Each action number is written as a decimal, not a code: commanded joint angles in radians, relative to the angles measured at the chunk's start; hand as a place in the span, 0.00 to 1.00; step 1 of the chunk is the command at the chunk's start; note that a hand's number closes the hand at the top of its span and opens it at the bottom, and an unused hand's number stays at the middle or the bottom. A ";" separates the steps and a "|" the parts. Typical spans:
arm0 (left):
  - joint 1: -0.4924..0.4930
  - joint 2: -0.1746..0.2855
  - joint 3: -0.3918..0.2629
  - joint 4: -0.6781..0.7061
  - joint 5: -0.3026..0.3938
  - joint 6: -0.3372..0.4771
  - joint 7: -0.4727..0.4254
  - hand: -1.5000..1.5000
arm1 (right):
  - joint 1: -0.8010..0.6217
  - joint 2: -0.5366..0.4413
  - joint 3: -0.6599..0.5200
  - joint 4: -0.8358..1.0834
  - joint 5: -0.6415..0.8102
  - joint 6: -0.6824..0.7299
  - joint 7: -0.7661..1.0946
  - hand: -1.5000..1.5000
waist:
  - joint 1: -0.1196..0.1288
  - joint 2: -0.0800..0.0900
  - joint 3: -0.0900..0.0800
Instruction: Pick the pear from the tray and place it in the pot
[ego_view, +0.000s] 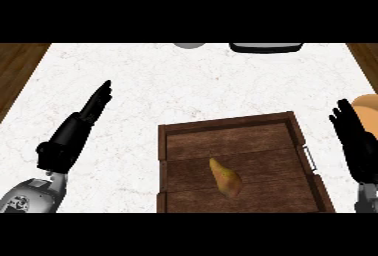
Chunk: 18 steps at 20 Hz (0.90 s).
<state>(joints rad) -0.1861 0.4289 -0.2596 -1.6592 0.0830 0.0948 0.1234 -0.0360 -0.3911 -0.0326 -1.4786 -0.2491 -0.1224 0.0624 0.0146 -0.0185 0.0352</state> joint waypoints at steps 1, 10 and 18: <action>0.065 -0.023 -0.015 -0.055 -0.043 0.050 -0.026 0.50 | -0.113 0.007 0.032 -0.041 -0.006 0.044 -0.010 1.00 | 0.015 0.014 -0.035; 0.204 -0.203 0.079 0.010 0.075 0.156 -0.210 0.50 | -0.276 -0.128 0.199 -0.130 0.348 0.107 -0.214 0.00 | 0.022 0.021 -0.037; 0.134 -0.246 0.124 0.116 0.053 0.171 -0.250 0.50 | -0.175 -0.102 0.258 -0.433 0.269 0.264 -0.265 0.00 | -0.021 0.016 -0.036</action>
<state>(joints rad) -0.0364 0.1926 -0.1678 -1.5742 0.1341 0.2626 -0.1135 -0.2326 -0.4734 0.2139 -1.7822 0.0273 0.0816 -0.2354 0.0053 -0.0014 -0.0008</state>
